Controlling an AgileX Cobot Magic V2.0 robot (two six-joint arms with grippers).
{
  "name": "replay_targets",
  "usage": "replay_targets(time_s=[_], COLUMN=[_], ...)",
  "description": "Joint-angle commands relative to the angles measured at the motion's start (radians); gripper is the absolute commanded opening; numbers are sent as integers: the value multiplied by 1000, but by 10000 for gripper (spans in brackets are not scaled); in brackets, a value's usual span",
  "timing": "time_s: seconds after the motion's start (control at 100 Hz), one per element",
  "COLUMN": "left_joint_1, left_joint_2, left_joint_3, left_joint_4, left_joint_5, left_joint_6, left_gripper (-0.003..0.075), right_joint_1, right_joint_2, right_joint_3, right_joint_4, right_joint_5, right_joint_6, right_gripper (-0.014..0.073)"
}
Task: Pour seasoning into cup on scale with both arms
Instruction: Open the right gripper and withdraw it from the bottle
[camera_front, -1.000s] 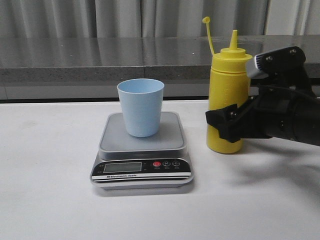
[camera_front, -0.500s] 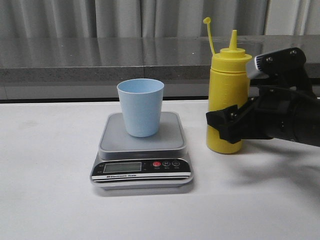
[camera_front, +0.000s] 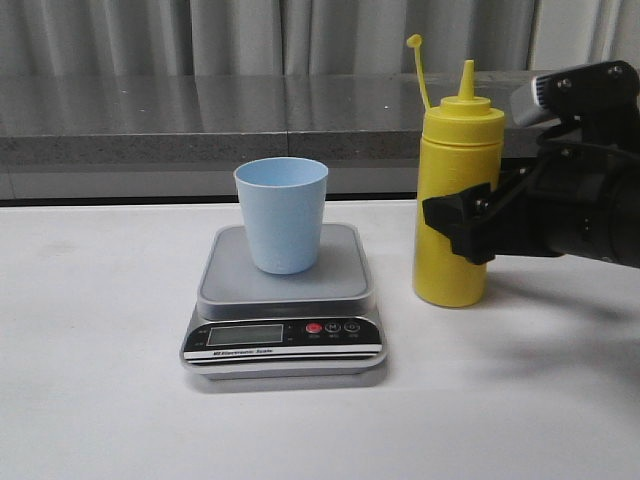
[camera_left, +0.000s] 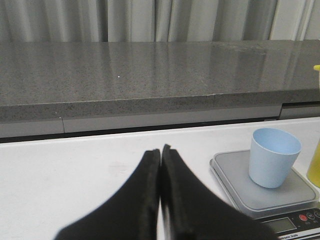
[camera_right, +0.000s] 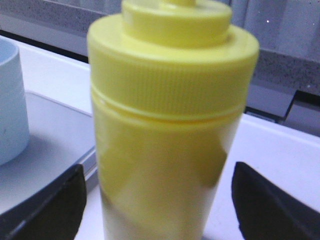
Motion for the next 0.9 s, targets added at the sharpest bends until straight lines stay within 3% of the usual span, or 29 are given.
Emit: replay_targets(time_s=[0.0, 0.31, 0.61, 0.73, 0.89], left_joint_1=[1, 1, 1, 1, -1], left_joint_2=[10, 10, 10, 10, 10], left_joint_3=[-27, -27, -27, -27, -27], left_joint_4=[-3, -3, -3, -3, -3], left_joint_5=[-80, -80, -80, -80, -80], left_joint_6=[-3, -3, -3, -3, -3], left_gripper=[-18, -18, -18, -18, -18], right_joint_1=[-2, -2, -2, -2, -2], right_joint_2=[-61, -181, -450, -592, -803], right_joint_3=[20, 171, 315, 332, 330], right_joint_4=[25, 92, 225, 275, 313], right_joint_5=[-159, -159, -147, -52, 196], right_joint_6=[-3, -3, -3, -3, -3], right_gripper=[595, 594, 593, 591, 591])
